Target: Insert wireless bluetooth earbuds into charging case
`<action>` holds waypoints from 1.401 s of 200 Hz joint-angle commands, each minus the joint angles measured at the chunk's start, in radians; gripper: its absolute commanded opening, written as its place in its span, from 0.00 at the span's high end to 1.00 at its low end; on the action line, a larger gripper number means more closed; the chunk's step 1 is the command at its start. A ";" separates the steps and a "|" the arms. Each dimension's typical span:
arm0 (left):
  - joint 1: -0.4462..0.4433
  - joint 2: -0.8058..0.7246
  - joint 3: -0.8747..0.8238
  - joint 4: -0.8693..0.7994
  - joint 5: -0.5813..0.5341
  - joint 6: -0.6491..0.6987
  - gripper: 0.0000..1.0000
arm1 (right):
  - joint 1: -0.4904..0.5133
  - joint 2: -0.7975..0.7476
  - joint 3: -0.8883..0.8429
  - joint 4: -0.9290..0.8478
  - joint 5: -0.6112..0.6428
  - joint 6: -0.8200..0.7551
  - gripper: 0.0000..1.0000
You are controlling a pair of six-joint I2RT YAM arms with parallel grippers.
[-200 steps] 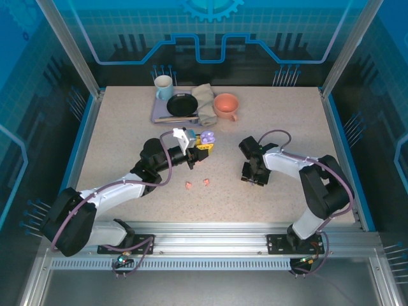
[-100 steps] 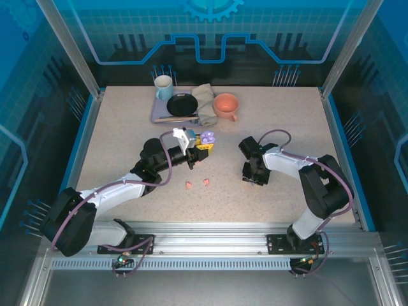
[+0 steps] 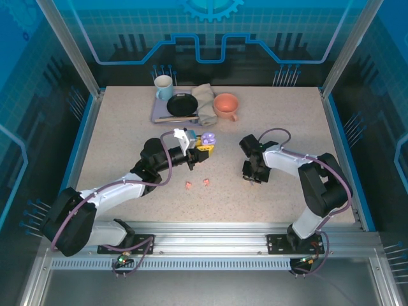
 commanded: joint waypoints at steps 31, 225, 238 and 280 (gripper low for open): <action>0.004 -0.062 0.028 -0.032 0.054 -0.026 1.00 | -0.020 0.009 -0.029 0.061 0.021 -0.022 0.88; 0.004 -0.052 0.018 -0.068 0.048 -0.037 1.00 | -0.036 -0.495 -0.021 0.242 -0.164 -0.112 0.89; 0.003 -0.043 0.021 -0.066 0.047 -0.035 1.00 | -0.037 -0.522 -0.005 0.250 -0.181 -0.113 0.89; 0.004 0.005 0.035 -0.047 0.046 -0.034 1.00 | -0.041 -0.585 0.055 0.262 -0.222 -0.103 0.89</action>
